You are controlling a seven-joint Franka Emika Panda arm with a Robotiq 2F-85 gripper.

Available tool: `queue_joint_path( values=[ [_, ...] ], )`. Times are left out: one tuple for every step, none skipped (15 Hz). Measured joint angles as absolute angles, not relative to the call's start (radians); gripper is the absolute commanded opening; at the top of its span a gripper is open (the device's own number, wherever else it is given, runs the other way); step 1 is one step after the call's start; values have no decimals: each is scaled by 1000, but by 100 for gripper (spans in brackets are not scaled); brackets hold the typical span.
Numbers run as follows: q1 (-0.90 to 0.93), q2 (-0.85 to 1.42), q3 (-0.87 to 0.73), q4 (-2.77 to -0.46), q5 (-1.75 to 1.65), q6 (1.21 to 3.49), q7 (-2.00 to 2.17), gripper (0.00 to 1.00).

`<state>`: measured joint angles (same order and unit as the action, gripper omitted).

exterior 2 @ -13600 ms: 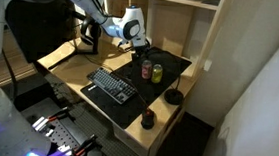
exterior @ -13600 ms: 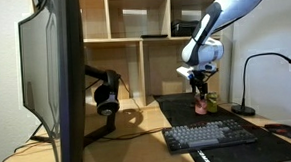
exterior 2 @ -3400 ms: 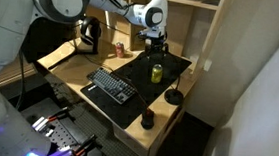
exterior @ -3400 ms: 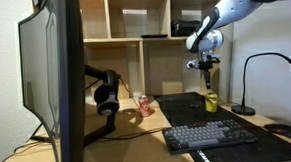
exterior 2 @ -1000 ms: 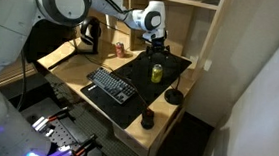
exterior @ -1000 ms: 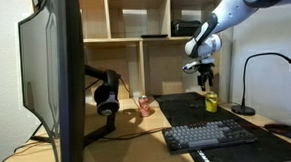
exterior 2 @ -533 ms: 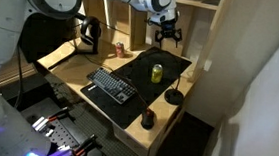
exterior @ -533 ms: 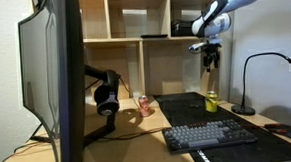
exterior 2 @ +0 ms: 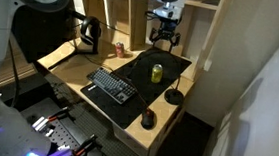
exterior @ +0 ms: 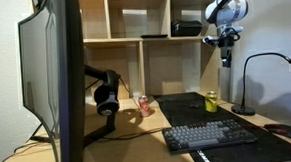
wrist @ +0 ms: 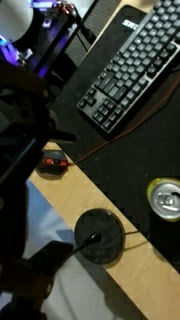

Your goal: Pick the two bottles and move them to the left on the desk, then turn on the desk lamp

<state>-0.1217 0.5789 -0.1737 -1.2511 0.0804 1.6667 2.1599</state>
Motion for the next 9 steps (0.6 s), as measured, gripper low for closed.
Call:
queue_joint_path(
  values=[
    [-127,574,-171,-1264,94,1638,2123,100],
    [-130,568,-167,-1284,109,1622,2086,100],
    [-130,559,-162,-1313,122,1619,2055,100],
    [-128,551,-156,-1346,129,1620,2035,100],
    [-123,545,-151,-1380,130,1628,2023,100],
    [-114,540,-149,-1415,129,1657,2021,100],
    [-103,537,-149,-1452,125,1710,2030,100],
    [-93,537,-151,-1488,122,1776,2052,100],
    [-85,538,-153,-1518,120,1827,2070,100]
  ],
)
